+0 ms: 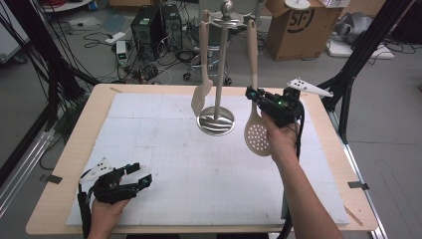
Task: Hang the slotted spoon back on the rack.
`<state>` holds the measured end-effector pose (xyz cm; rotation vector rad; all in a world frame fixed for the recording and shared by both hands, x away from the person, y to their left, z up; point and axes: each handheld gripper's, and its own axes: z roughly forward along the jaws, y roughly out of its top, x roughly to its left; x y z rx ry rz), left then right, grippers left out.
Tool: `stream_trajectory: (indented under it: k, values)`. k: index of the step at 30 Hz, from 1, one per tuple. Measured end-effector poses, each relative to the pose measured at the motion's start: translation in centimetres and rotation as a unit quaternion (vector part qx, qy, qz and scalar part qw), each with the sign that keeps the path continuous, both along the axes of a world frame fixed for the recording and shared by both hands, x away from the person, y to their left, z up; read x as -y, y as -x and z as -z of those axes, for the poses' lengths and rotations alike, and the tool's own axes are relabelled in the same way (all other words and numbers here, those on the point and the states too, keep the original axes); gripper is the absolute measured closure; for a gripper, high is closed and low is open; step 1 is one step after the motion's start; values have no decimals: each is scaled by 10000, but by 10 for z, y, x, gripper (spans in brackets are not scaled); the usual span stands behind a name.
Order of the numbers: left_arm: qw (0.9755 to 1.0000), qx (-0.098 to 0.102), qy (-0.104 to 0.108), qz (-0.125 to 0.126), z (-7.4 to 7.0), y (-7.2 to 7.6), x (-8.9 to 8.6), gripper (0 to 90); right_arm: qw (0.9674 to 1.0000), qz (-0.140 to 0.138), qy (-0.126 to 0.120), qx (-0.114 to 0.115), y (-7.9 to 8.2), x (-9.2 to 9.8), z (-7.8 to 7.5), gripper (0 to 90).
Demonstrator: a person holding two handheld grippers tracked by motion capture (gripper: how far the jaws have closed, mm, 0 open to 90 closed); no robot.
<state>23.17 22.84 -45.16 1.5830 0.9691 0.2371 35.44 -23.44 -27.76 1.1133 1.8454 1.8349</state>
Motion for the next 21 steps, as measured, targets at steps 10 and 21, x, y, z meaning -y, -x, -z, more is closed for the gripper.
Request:
stream_trajectory:
  k: [10,21]
  values:
    - [10000,-9,6,-22,0,2,-2,247,9991,-291,-165,-268,-11,1,7,780]
    - [10000,-2,11,-32,0,2,-3,247,9964,-682,-102,-495,-21,-11,13,753]
